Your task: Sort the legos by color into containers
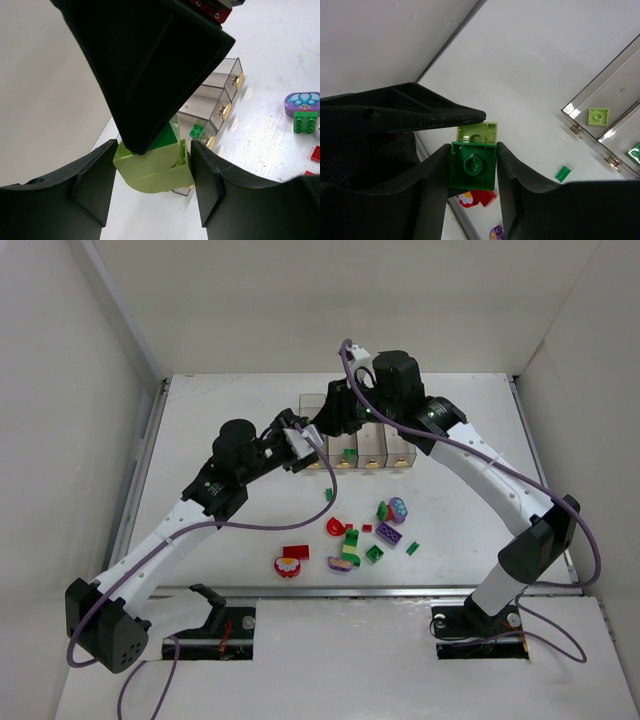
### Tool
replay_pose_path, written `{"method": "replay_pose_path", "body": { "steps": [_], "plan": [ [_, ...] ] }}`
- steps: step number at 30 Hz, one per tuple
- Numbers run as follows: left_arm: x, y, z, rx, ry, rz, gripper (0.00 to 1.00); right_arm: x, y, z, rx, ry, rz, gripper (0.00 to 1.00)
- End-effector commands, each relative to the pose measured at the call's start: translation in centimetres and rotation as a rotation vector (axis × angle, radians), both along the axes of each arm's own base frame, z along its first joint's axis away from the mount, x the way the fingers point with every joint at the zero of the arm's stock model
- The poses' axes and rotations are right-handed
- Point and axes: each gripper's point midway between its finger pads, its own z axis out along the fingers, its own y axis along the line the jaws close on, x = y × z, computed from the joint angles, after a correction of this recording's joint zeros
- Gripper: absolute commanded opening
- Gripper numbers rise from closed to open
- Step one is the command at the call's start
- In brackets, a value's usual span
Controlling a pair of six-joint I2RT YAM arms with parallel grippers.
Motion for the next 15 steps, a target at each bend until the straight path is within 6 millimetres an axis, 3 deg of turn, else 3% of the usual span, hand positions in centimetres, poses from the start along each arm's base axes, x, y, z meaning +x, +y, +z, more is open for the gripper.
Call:
{"method": "replay_pose_path", "body": {
  "steps": [1,5,6,8,10,11,15],
  "plan": [
    [-0.6,-0.1,4.4,-0.089,-0.086,-0.005,0.0,-0.4,1.0,1.8,0.063,-0.06,0.047,0.43],
    [-0.3,0.3,3.4,-0.07,-0.062,0.027,0.0,-0.6,1.2,1.8,0.074,-0.063,0.064,0.19],
    [-0.1,0.6,3.1,-0.063,-0.054,0.045,0.0,-0.6,1.2,1.8,0.074,-0.063,0.064,0.09],
    [0.0,1.0,1.6,-0.037,-0.005,0.07,0.0,-0.2,1.1,1.4,0.061,-0.061,0.04,0.0],
    [0.2,1.8,-0.3,-0.003,0.048,0.117,0.0,0.7,0.5,1.0,0.043,-0.06,-0.025,0.0],
    [0.0,2.3,-2.5,0.038,0.098,0.137,0.0,1.1,0.3,1.0,0.036,-0.065,-0.049,0.0],
    [-0.8,3.8,-7.8,0.09,0.264,0.196,0.0,3.3,-0.3,-0.3,0.005,-0.038,-0.177,0.0]
  ]
}}
